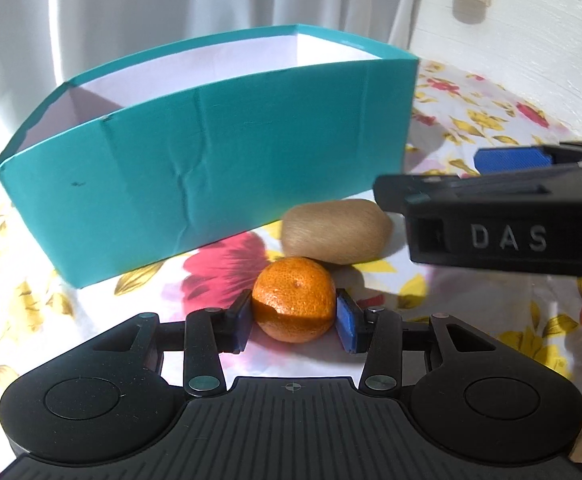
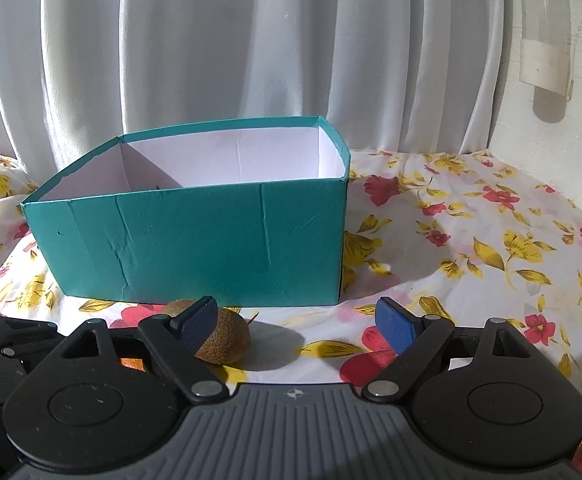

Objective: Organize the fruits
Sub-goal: 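Grasp a mandarin with the left tool while the right tool grasps the last kiwi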

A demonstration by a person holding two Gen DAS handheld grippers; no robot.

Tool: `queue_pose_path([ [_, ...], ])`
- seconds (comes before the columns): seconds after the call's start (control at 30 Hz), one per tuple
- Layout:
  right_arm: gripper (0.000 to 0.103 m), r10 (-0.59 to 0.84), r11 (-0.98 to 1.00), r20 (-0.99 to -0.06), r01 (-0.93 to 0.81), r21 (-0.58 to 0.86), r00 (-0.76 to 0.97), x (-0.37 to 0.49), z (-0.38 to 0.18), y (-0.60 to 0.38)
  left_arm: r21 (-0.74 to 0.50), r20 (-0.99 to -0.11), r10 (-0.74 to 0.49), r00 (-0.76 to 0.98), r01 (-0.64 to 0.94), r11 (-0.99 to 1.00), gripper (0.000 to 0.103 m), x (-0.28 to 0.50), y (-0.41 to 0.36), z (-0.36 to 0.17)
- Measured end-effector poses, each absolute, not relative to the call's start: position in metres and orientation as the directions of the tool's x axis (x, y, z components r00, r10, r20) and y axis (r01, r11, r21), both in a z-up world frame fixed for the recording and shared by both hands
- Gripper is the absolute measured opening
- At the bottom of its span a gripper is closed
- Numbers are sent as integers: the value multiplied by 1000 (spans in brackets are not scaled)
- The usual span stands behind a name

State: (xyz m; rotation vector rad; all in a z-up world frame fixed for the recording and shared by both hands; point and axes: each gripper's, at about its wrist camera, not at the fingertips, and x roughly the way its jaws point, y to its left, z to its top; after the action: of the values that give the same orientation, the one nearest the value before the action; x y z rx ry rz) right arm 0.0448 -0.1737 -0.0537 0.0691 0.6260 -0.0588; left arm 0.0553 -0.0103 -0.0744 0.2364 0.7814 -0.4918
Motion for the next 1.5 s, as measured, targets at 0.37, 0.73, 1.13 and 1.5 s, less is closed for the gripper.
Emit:
queue_pose_path([
  [0.37,82,86,996,-619,-59,64,781,50,-71,-146,37,-717,-241,654,381,924,47,65,31,-73],
  [0.73,62,194,981,-627,-163,106,754,54,-83,-130,25,-704,-240,668,361,932,47,65,49,-74],
  [1.13,51,265,964,-640,-198,176,722,55,-91,-131,24,-695,-245,676,362,932,48,68,50,-76],
  [1.5,48,200,978,-644,-188,89,738,46,-91,-125,58,-701,-213,680,352,934,47,69,44,-71],
])
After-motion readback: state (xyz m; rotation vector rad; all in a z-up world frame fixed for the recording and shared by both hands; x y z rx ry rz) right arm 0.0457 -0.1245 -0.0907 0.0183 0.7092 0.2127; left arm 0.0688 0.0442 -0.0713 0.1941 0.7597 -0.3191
